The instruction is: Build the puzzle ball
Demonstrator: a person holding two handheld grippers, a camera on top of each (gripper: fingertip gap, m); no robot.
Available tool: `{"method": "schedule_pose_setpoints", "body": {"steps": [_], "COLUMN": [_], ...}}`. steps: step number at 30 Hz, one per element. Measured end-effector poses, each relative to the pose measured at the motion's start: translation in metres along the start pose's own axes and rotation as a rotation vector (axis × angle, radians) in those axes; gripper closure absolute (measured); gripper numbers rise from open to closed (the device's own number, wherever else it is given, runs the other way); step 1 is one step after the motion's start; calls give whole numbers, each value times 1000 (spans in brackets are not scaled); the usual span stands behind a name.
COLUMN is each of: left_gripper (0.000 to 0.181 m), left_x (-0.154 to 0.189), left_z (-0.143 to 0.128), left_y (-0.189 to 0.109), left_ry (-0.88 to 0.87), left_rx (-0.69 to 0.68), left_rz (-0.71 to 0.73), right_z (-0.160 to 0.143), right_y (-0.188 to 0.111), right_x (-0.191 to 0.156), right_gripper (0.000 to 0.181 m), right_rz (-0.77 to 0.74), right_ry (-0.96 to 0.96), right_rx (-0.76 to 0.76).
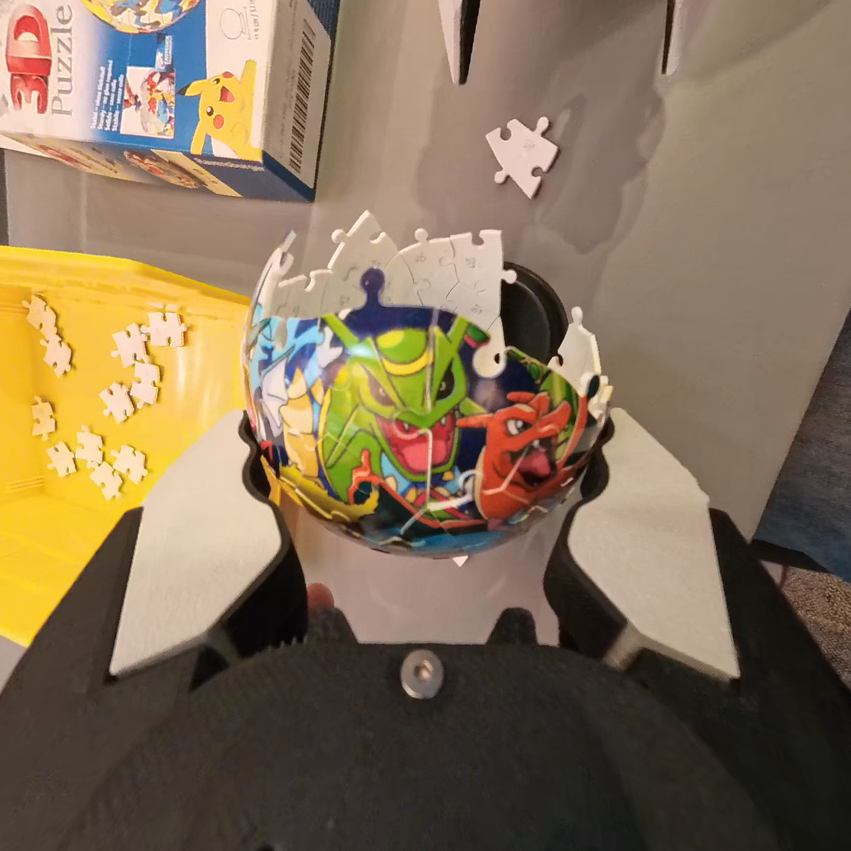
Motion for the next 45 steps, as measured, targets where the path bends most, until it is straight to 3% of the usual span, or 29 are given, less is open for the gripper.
{"method": "schedule_pose_setpoints", "body": {"steps": [21,34,39,45], "left_gripper": [46,46,45,62], "left_x": [6,10,7,5], "left_z": [1,-8,-21,-59], "left_y": [16,5,-17,-35], "left_ry": [-95,-164,-215,-321], "left_rx": [53,113,149,167], "left_rz": [63,59,102,163], "right_z": [-1,-8,-13,-11], "right_y": [-8,-28,-41,-41], "right_x": [2,8,8,-2], "right_gripper": [105,105,106,112], "right_rz": [-11,-77,-115,-122], "right_ry": [11,47,83,95], "right_rx": [18,30,39,41]}}
Point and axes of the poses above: each gripper's, where its closed fingertips meet, y out along the fingers, z out of its top, x = y × z across the jaws, the point moved 6 cm from there along -y, back along the fingers, and after that the axes turned 7 degrees about -y, right-handed, at the moved point
